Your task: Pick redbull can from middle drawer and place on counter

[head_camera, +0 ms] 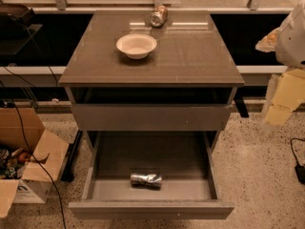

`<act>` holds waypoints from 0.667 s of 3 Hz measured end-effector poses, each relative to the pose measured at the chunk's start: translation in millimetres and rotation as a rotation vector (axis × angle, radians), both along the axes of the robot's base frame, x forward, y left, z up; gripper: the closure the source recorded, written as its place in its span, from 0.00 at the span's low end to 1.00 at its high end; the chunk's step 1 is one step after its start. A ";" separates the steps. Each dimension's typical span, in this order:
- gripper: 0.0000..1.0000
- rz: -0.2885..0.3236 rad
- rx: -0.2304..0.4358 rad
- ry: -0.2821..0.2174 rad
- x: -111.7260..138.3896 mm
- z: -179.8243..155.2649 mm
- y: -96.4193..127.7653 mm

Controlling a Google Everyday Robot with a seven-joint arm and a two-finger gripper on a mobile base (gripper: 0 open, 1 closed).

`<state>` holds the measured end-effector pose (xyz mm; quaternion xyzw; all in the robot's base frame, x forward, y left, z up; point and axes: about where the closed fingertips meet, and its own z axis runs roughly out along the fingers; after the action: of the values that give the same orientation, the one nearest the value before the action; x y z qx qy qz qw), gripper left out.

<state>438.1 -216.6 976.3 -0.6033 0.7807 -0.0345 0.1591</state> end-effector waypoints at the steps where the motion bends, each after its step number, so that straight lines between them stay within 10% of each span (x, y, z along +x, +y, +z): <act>1: 0.00 0.000 0.000 0.000 0.0 -0.1 0.2; 2: 0.00 0.003 0.058 -0.009 13.8 -19.0 46.9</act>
Offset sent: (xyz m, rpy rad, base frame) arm 0.0471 0.1556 -0.0667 0.1949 -0.0148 0.0086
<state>451.9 -169.7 957.2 -0.5994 0.7798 -0.0144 0.1803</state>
